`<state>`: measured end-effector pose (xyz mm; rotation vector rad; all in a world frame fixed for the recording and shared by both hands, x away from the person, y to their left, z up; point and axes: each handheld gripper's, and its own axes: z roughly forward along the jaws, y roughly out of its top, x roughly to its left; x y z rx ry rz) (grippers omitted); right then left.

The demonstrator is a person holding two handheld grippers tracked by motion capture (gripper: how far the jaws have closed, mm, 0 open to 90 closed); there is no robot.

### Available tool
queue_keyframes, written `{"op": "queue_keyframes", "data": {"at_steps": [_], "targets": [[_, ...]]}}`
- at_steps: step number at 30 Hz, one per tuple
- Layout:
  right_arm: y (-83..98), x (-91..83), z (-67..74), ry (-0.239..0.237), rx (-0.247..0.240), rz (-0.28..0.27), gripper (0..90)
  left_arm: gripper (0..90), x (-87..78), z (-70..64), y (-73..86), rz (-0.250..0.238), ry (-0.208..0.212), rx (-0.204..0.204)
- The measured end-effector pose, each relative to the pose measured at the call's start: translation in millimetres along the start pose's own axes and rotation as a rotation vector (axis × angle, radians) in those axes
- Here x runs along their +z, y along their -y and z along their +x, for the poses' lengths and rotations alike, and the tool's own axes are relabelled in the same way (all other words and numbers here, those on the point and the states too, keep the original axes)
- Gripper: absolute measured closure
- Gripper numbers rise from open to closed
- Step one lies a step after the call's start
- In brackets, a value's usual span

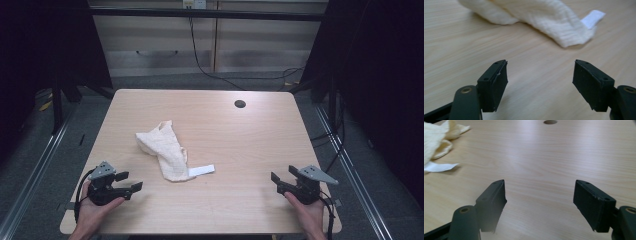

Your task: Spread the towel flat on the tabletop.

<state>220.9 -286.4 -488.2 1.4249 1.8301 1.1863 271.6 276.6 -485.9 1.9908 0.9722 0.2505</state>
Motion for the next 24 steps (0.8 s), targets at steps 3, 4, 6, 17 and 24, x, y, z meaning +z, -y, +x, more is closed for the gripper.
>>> {"op": "queue_keyframes", "data": {"at_steps": [3,4,6,17,24], "targets": [[0.8,1.0,1.1,-0.031,-0.006,0.016,24.7,28.0,3.7,-1.8,-1.2,0.011,-0.004,0.004],[0.8,1.0,1.1,-0.031,-0.006,0.016,24.7,28.4,3.7,-1.8,-1.2,0.011,-0.004,0.004],[0.6,-0.5,2.9,-0.057,-0.001,0.010,25.1,28.5,5.3,-0.6,-1.9,0.021,0.004,0.004],[0.5,-2.6,4.8,-0.092,-0.017,0.025,28.3,30.1,6.0,-8.7,-15.5,0.002,0.011,0.005],[-0.1,-3.3,7.0,-0.106,-0.016,0.027,28.3,39.1,11.6,-23.3,-55.4,-0.014,0.036,0.064]]}}
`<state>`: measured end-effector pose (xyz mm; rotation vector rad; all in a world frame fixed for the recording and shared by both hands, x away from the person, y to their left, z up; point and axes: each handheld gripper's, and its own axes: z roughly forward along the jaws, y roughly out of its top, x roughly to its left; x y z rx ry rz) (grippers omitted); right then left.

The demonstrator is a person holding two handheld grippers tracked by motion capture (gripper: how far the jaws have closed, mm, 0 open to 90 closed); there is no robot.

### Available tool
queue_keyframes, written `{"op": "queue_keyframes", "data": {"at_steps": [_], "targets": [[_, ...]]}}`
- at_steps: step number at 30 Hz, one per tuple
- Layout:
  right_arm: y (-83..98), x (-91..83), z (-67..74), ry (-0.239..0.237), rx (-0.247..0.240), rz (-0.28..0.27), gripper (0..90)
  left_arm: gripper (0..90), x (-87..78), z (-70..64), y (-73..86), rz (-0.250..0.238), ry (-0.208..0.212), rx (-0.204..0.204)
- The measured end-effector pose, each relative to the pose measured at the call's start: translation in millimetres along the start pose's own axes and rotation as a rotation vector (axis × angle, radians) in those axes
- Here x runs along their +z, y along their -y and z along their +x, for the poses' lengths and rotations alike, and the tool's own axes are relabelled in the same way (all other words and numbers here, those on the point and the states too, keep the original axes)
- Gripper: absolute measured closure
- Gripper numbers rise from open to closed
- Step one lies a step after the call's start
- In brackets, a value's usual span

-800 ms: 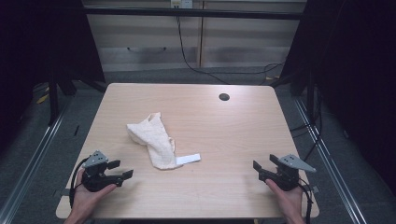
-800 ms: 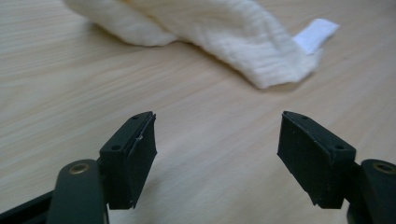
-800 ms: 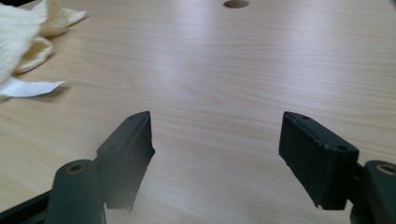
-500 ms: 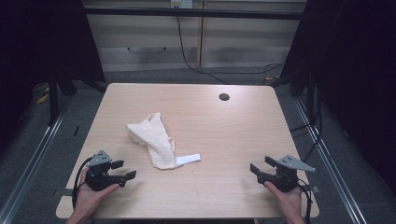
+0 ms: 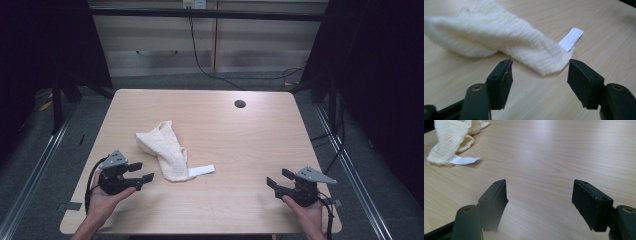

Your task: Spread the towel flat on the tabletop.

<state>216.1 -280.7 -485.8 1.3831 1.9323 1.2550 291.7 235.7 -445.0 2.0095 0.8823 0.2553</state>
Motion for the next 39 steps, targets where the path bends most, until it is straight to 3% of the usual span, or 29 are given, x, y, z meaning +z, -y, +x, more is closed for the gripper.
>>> {"op": "queue_keyframes", "data": {"at_steps": [5,7,10,11,12,18,25,32,35,39], "targets": [[-0.3,2.8,1.1,-0.023,-0.003,0.014,27.6,44.3,18.2,-3.0,-23.2,0.021,0.033,0.027],[-0.4,2.7,1.7,-0.024,-0.009,0.013,27.6,45.7,26.1,-4.9,-27.2,0.027,0.017,0.046],[-0.4,2.6,2.6,-0.024,-0.016,0.020,27.6,46.1,36.3,-5.9,-26.1,0.038,0.036,0.049],[-0.4,2.4,3.2,-0.019,-0.024,0.022,27.6,48.1,49.0,-9.3,-22.1,0.067,0.051,0.044],[-0.5,2.1,3.4,-0.022,-0.020,0.020,27.6,48.0,54.2,-11.2,-21.4,0.098,0.054,0.064],[-0.1,2.2,3.0,-0.019,-0.031,0.026,27.1,51.1,70.5,-22.2,-22.0,0.141,0.110,0.095],[-0.3,1.8,2.4,-0.028,-0.012,0.028,26.6,57.0,88.7,-29.8,-16.3,0.202,0.125,0.116],[-0.1,2.6,2.2,-0.033,-0.019,0.033,26.6,56.1,102.6,-28.8,-14.1,0.226,0.133,0.116],[-0.2,2.3,2.2,-0.031,-0.019,0.034,26.5,55.8,108.8,-30.4,-10.4,0.244,0.131,0.136],[-0.1,2.4,2.1,-0.034,-0.020,0.035,26.5,55.6,108.8,-30.9,-10.3,0.244,0.130,0.144]]}}
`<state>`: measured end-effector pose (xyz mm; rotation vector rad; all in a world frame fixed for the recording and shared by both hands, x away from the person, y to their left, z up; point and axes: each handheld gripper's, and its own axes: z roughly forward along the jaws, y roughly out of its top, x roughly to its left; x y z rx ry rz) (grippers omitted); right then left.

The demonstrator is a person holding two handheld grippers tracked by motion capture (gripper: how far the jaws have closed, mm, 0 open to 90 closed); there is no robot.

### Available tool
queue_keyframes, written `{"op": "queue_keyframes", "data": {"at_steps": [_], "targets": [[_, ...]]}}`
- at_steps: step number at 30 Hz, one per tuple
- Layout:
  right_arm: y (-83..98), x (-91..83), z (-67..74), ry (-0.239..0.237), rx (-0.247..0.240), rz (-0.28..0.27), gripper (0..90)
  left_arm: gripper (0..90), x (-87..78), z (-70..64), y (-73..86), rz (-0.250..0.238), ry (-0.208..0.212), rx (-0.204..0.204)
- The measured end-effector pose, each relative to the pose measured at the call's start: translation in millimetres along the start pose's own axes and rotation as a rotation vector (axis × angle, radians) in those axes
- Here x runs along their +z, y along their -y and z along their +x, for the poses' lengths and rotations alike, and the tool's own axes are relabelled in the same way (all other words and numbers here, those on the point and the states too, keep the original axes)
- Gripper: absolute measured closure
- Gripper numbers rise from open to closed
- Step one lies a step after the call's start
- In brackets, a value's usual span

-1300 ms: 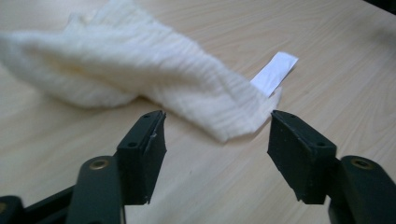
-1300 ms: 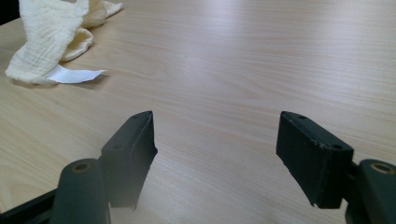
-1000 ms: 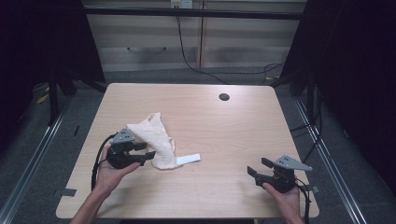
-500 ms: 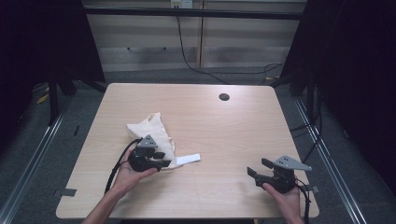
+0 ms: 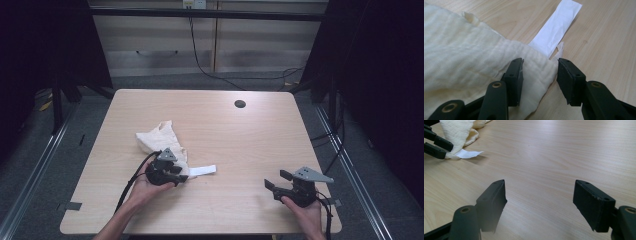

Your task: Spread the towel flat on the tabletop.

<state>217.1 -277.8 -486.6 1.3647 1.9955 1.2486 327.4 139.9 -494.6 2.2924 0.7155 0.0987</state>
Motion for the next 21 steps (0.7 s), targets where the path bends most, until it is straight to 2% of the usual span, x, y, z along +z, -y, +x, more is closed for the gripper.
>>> {"op": "queue_keyframes", "data": {"at_steps": [1,2,4,8,13,14,15,21], "targets": [[0.0,0.2,0.0,0.000,-0.001,0.001,26.5,55.6,0.2,-1.1,0.2,-0.001,-0.008,0.010],[0.0,0.3,0.1,0.000,-0.001,0.002,26.5,55.7,0.7,-4.4,0.4,0.007,-0.033,0.047],[-0.2,0.2,0.4,0.008,-0.003,0.002,26.4,56.1,1.5,-9.9,-0.1,0.018,-0.065,0.083],[-0.3,0.2,0.5,0.008,-0.003,0.002,26.2,58.6,1.8,-9.8,0.6,0.009,-0.065,0.088],[-0.2,0.4,0.7,0.005,-0.004,0.005,26.2,71.7,0.8,-6.1,3.0,-0.011,-0.072,0.076],[-0.2,0.4,0.7,0.005,-0.004,0.005,26.2,71.7,0.5,-5.6,2.8,-0.010,-0.074,0.073],[-0.2,0.4,0.7,0.005,-0.005,0.005,26.2,77.4,0.2,-4.8,3.0,-0.008,-0.080,0.065],[-0.4,1.3,1.2,0.002,0.000,0.010,26.3,82.0,0.1,-1.8,3.1,-0.013,-0.073,0.047]]}}
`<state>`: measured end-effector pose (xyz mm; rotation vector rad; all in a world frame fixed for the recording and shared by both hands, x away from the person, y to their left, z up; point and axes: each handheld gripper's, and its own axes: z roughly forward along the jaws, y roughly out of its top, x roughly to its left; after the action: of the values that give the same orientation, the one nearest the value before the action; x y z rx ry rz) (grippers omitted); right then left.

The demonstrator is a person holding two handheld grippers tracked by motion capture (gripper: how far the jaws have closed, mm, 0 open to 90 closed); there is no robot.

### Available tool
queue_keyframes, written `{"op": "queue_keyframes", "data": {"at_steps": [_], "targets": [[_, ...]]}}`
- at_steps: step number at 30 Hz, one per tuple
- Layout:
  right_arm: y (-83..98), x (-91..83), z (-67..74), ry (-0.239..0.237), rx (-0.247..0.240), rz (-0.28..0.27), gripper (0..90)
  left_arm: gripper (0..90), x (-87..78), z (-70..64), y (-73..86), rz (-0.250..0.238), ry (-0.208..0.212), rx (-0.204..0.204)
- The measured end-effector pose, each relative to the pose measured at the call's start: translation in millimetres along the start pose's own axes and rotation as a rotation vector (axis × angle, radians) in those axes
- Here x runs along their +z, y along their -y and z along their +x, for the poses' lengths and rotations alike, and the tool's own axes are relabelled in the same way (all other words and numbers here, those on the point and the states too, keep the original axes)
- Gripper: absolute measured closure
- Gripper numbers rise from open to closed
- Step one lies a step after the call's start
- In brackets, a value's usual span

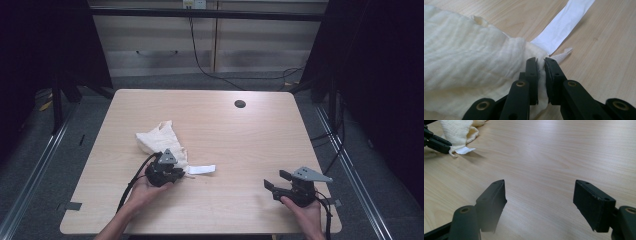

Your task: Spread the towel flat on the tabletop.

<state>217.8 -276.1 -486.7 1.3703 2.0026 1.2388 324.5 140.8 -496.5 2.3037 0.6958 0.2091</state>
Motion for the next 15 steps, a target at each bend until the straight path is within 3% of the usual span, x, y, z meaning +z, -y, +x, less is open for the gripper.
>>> {"op": "queue_keyframes", "data": {"at_steps": [10,15], "targets": [[0.0,0.3,-0.4,-0.001,-0.005,0.004,26.3,85.2,0.9,-4.1,-0.6,-0.005,0.004,-0.003],[-0.1,-0.1,0.0,0.000,0.000,0.002,26.3,85.1,1.2,-10.3,0.9,-0.014,0.060,-0.019]]}}
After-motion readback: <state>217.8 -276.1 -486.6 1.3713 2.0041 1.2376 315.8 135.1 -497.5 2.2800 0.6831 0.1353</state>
